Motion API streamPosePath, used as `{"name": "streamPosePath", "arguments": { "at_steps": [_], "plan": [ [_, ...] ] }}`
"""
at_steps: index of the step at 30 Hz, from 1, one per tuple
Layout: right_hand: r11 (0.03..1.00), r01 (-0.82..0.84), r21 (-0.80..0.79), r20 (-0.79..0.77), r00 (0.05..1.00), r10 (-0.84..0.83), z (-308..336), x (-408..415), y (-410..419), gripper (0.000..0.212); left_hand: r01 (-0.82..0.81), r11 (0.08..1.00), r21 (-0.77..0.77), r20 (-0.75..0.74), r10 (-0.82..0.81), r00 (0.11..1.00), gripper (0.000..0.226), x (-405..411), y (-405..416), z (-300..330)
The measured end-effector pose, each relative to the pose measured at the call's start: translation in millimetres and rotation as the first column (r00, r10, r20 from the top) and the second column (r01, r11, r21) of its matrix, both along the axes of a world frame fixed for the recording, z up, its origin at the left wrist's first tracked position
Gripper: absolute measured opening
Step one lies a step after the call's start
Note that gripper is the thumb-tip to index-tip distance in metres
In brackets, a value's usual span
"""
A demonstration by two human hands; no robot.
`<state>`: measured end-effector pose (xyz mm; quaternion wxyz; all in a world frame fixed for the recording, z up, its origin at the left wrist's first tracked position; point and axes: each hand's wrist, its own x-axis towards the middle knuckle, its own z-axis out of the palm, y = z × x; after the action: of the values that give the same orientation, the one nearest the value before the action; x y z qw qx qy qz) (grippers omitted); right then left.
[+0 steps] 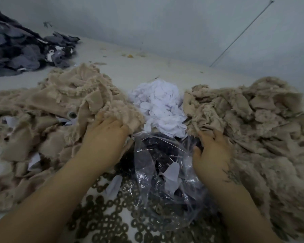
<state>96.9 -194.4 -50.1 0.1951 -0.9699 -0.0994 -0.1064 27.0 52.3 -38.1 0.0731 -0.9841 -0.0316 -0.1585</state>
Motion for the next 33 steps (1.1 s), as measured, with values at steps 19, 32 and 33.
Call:
{"name": "streamPosePath", "arguments": {
  "at_steps": [19,32,33],
  "plan": [
    [0.951,0.282,-0.123,-0.029,0.957,-0.287,8,22,27,0.065,0.167,0.985,0.045,0.22,-0.173,0.96,0.029,5,12,-25],
    [0.9,-0.179,0.398,0.299,0.953,0.057,18,-24,54,0.024,0.234,0.972,-0.013,0.148,-0.23,0.962,0.008,0,-14,-15],
    [0.872,-0.202,0.445,0.277,0.957,0.08,18,-29,57,0.03,0.239,0.971,-0.017,0.146,-0.234,0.961,0.007,0,-16,-15]
  ]
}}
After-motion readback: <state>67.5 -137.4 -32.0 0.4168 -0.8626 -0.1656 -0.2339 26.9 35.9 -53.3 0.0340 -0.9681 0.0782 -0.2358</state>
